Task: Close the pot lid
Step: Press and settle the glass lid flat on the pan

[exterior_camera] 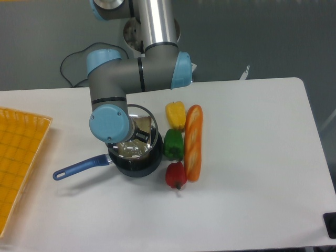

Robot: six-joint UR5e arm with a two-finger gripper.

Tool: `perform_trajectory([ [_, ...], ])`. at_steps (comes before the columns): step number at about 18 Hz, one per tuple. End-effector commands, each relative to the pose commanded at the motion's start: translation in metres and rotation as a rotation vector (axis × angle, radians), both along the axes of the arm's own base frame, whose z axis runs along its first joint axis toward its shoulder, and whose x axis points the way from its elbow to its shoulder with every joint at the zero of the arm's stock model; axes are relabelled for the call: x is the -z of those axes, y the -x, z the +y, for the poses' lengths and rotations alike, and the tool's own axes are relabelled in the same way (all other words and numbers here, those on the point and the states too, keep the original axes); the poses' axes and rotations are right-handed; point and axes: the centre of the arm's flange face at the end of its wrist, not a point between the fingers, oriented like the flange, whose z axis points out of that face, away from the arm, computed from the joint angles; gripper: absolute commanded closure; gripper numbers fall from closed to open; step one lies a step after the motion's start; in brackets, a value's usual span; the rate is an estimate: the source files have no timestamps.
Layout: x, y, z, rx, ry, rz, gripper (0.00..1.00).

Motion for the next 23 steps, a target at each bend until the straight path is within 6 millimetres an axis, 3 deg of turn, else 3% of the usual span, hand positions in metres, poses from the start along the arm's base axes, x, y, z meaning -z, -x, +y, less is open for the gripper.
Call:
perform_trajectory([
  [23, 0.0097, 0.0103, 0.005, -0.003, 0.009, 0.002, 0.51],
])
